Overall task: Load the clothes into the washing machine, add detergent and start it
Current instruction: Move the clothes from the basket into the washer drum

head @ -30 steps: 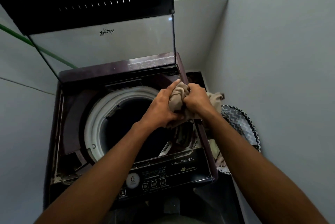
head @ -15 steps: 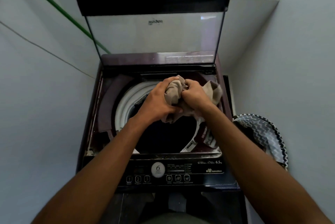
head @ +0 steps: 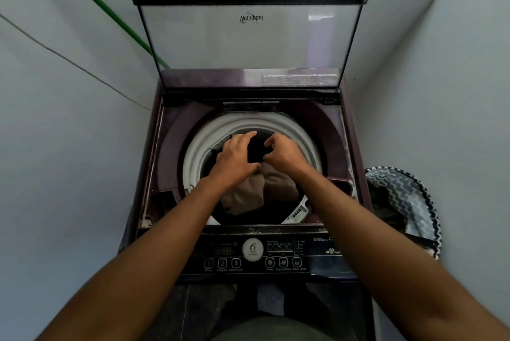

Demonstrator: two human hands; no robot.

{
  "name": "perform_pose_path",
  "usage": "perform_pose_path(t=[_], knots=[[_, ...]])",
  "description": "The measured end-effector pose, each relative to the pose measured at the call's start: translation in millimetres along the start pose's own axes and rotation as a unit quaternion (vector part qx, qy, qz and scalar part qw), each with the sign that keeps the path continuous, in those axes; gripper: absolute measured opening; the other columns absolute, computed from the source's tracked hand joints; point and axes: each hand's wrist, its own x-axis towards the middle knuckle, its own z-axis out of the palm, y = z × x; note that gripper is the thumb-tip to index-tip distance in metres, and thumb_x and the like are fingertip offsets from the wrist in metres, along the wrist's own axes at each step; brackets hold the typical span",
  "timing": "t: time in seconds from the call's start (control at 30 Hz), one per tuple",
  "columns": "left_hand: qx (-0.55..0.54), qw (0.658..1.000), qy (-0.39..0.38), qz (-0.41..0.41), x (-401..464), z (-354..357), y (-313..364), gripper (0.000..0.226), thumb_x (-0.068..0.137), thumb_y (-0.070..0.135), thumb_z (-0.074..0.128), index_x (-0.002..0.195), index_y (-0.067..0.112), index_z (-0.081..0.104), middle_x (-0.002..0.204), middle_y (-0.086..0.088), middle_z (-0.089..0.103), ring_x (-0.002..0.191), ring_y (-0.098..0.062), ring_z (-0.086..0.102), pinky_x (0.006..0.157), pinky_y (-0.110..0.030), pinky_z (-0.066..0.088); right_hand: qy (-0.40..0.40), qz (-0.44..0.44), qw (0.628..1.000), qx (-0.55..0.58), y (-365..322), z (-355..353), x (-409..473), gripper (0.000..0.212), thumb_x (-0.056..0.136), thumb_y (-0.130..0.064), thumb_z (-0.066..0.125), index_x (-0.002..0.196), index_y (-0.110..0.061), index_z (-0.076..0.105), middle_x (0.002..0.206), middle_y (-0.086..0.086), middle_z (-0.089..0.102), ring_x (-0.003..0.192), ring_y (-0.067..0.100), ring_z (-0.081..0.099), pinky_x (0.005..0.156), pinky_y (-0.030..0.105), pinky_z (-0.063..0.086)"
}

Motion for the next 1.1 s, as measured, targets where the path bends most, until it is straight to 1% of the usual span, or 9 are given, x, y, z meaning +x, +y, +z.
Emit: perform_pose_path(t=[0.13, 0.27, 0.4, 0.5, 0.57, 0.67, 0.83, 1.0, 1.1], knots=[[-0.012, 1.0, -0.022, 0.016, 2.3, 1.5, 3.3, 0.076, 0.082, 0.028, 0.076, 0.147, 0.03, 0.037, 0.139, 0.0, 0.048, 0.131, -0.022, 0.044, 0.107, -0.049, 0.042, 0.047, -0.019, 0.999, -0.013, 7.5, -3.2, -0.5, 0.03, 0.085, -0.006, 0.067, 0.115, -0.009, 0.066, 0.117, 0.008, 0.065, 0.109, 0.021, 0.06, 0.08, 0.026, 0.046], [-0.048, 0.998, -0.023, 0.039, 2.8, 3.3, 20.2, 0.069, 0.083, 0.02, 0.076, 0.144, 0.027, 0.045, 0.126, 0.002, 0.055, 0.116, -0.016, 0.053, 0.099, -0.035, 0.048, 0.111, -0.028, 0.993, 0.015, 18.9, -22.8, -4.9, 0.024, 0.081, -0.003, 0.065, 0.103, -0.01, 0.071, 0.103, 0.006, 0.07, 0.097, 0.019, 0.065, 0.079, 0.025, 0.05], [-0.058, 0.993, -0.038, 0.093, 9.1, 9.6, 48.4, 0.057, 0.085, 0.019, 0.074, 0.136, 0.028, 0.053, 0.114, 0.008, 0.058, 0.091, -0.005, 0.056, 0.079, -0.016, 0.046, 0.173, -0.029, 0.984, 0.042, 33.6, -50.6, -13.2, 0.018, 0.08, -0.006, 0.061, 0.092, -0.015, 0.072, 0.086, -0.001, 0.068, 0.081, 0.014, 0.064, 0.072, 0.027, 0.052], [-0.064, 0.987, -0.052, 0.139, 15.5, 21.2, 84.8, 0.05, 0.086, 0.022, 0.073, 0.133, 0.028, 0.057, 0.11, 0.011, 0.059, 0.084, 0.001, 0.055, 0.071, -0.007, 0.04, 0.234, -0.023, 0.97, 0.06, 54.2, -77.2, -23.7, 0.016, 0.08, -0.004, 0.062, 0.089, -0.011, 0.073, 0.082, -0.001, 0.069, 0.074, 0.01, 0.062, 0.064, 0.011, 0.043], [-0.068, 0.982, -0.049, 0.169, 18.0, 28.8, 108.8, 0.047, 0.086, 0.023, 0.073, 0.13, 0.028, 0.058, 0.108, 0.011, 0.06, 0.083, 0.0, 0.056, 0.074, -0.01, 0.042, 0.251, -0.015, 0.965, 0.074, 69.2, -90.9, -29.7, 0.014, 0.078, -0.005, 0.063, 0.087, -0.011, 0.072, 0.079, 0.0, 0.068, 0.07, 0.009, 0.06, 0.057, 0.002, 0.037], [-0.07, 0.976, -0.068, 0.193, 22.6, 46.0, 140.5, 0.043, 0.087, 0.024, 0.071, 0.128, 0.027, 0.059, 0.107, 0.009, 0.061, 0.082, -0.003, 0.057, 0.076, -0.019, 0.048, 0.252, 0.018, 0.964, 0.084, 96.9, -105.1, -38.3, 0.009, 0.078, -0.01, 0.067, 0.085, -0.012, 0.072, 0.077, 0.001, 0.068, 0.069, 0.011, 0.061, 0.053, 0.004, 0.036], [-0.036, 0.968, -0.093, 0.231, 24.7, 77.3, 179.3, 0.039, 0.09, 0.023, 0.07, 0.128, 0.024, 0.061, 0.104, 0.009, 0.057, 0.082, 0.0, 0.051, 0.076, -0.011, 0.04, 0.259, 0.067, 0.957, 0.113, 144.6, -119.3, -54.6, 0.006, 0.079, -0.015, 0.071, 0.084, -0.012, 0.072, 0.076, 0.001, 0.069, 0.071, 0.014, 0.064, 0.064, 0.026, 0.052], [0.045, 0.953, -0.088, 0.287, 30.3, 110.6, 211.7, 0.038, 0.086, 0.023, 0.069, 0.123, 0.027, 0.064, 0.1, 0.008, 0.062, 0.097, -0.017, 0.054, 0.089, -0.034, 0.048, 0.253, 0.13, 0.951, 0.123, 196.6, -131.0, -63.3, 0.012, 0.079, -0.006, 0.063, 0.083, -0.013, 0.071, 0.076, 0.001, 0.068, 0.071, 0.013, 0.063, 0.058, 0.014, 0.046], [0.12, 0.936, -0.058, 0.327, 32.5, 128.3, 235.0, 0.035, 0.086, 0.022, 0.066, 0.121, 0.027, 0.067, 0.104, 0.003, 0.065, 0.098, -0.025, 0.051, 0.087, -0.036, 0.044, 0.252, 0.164, 0.943, 0.141, 229.0, -136.4, -65.9, 0.011, 0.079, -0.005, 0.065, 0.082, -0.013, 0.072, 0.075, 0.001, 0.067, 0.074, 0.015, 0.065, 0.065, 0.02, 0.048]])
